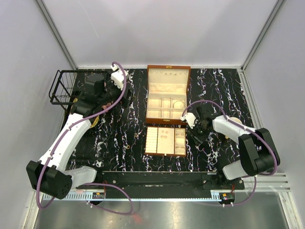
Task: Organize the mixed jewelry
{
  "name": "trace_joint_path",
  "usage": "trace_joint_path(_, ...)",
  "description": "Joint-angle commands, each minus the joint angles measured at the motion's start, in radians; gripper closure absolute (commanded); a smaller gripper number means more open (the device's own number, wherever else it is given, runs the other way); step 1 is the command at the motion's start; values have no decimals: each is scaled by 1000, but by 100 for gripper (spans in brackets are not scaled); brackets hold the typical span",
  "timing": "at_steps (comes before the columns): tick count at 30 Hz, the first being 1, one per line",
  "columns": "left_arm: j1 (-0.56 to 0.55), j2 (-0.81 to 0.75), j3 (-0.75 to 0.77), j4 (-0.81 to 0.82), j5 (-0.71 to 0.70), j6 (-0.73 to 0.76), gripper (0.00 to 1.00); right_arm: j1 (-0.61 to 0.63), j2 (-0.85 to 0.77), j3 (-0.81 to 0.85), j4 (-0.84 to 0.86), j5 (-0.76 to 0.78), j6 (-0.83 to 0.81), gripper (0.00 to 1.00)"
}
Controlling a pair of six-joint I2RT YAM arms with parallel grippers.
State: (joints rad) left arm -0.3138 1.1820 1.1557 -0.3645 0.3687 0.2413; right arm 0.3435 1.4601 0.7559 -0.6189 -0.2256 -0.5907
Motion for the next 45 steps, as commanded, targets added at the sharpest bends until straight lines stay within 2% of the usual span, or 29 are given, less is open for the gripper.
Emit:
trace_joint_path(1,-5,-19,-7,52,-16,21,1,-5,37,3,12,15,-24,62)
trace_joint_path(3,-5,-22,-8,52,-16,19,1,-5,54,2,11,28,-32,64)
trace_joint_path(6,-5,-21,-8,53,-17,24,1,-5,81,2,11,43,-41,73)
trace_joint_path(13,-5,-21,-5,52,-20,27,1,-5,94,11,11,45,-38,97)
trace_joint_path(16,-5,-19,-4,53,-22,29,1,-5,71,28,-2,37,-23,100)
trace_joint_path(28,-8,-19,-5,55,-25,30,1,-3,-49,180,-123,-55,28,100)
trace_joint_path(34,-11,-22,-13,61,-27,32,1,-5,-55,189,-142,-20,23,99)
trace_joint_path(36,-11,-24,-17,61,-28,33,1,-6,-57,172,-131,3,22,93)
trace_joint_path(37,-11,-22,-17,62,-30,33,1,-6,-60,165,-128,29,20,86)
trace_joint_path(41,-11,-25,-22,62,-30,36,1,-5,-84,126,-119,65,11,70)
trace_joint_path(45,-13,-24,-28,67,-30,35,1,-5,-109,106,-159,17,-1,62)
